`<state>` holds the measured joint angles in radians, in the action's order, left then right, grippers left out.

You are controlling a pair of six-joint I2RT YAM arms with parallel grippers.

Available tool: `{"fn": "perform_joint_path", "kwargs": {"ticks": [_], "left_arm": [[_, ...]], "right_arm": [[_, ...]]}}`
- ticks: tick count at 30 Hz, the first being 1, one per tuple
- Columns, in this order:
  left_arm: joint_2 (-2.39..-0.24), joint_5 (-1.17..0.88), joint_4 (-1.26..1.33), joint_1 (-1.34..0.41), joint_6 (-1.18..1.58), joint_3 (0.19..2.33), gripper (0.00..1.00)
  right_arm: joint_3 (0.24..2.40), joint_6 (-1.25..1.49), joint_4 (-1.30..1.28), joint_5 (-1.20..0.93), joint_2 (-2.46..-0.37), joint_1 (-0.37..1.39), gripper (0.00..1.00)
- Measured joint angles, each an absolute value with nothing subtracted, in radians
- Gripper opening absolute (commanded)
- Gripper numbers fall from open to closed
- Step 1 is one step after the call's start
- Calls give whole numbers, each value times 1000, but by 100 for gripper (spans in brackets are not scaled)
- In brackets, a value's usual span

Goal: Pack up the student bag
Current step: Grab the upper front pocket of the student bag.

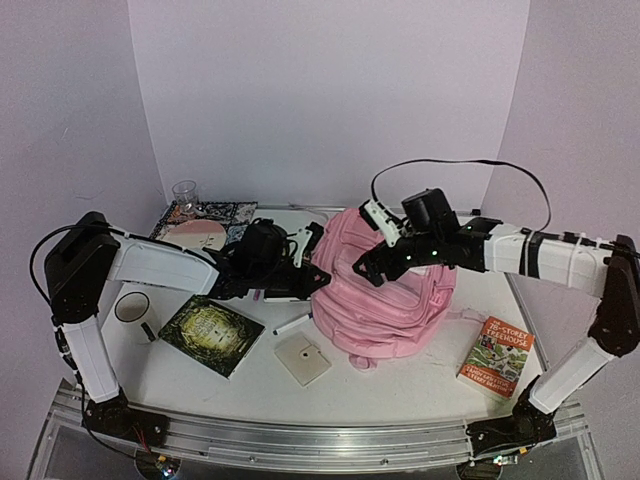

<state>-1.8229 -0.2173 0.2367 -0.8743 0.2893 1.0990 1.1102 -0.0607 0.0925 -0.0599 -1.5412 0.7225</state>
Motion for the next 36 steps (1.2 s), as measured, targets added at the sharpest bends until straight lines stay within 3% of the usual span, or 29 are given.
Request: {"fn": "perform_joint_path", "kwargs": {"ticks": [5, 17, 29, 36], "left_arm": [[-1823, -219, 236, -881, 292, 1100, 0], [-1823, -226, 236, -886, 294, 1100, 0], [-1823, -226, 235, -886, 296, 1100, 0], [-1823, -226, 235, -886, 295, 1101, 0]], "right_arm": [[1139, -117, 89, -30, -1640, 777, 86], [1143, -200, 83, 111, -1653, 776, 73], [1137, -228, 70, 41, -1656, 775, 74], [1134, -245, 65, 88, -1660, 776, 64]]}}
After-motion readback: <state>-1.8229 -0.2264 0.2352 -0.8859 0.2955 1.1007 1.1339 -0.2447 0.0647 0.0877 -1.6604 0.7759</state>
